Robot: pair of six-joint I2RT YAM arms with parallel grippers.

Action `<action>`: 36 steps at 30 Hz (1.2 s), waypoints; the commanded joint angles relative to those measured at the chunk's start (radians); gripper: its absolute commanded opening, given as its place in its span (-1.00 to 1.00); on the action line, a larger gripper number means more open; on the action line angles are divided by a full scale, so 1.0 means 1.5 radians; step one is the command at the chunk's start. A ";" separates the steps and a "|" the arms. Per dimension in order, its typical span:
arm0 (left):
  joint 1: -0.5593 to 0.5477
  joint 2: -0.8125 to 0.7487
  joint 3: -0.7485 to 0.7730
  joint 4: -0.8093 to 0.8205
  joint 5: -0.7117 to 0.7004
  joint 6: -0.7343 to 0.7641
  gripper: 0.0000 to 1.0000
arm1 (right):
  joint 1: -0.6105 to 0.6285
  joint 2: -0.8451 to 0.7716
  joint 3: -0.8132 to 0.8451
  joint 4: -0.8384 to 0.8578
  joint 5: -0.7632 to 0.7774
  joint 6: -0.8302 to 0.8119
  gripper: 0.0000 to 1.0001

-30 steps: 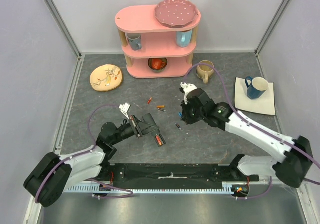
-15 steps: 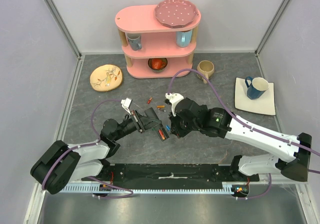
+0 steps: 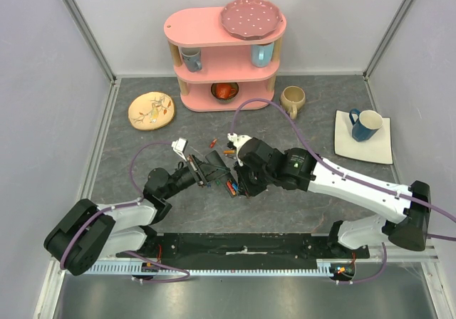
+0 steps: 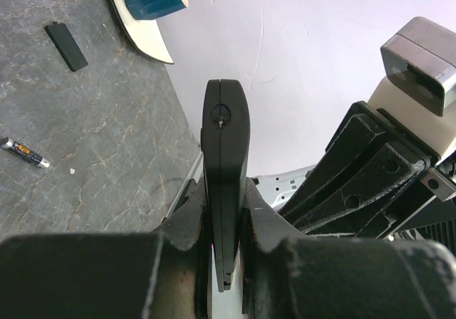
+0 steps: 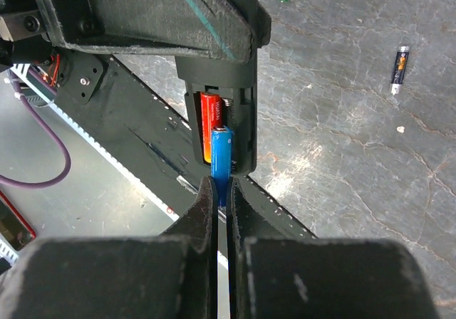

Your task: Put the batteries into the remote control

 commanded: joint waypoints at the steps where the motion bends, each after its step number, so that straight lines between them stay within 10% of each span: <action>1: 0.000 0.003 -0.001 0.019 -0.024 -0.031 -0.96 | 0.004 0.004 0.043 -0.023 -0.020 0.017 -1.00; 36: 0.000 0.051 -0.030 0.145 0.025 -0.086 -0.96 | 0.001 0.073 0.074 -0.066 0.004 -0.015 -1.00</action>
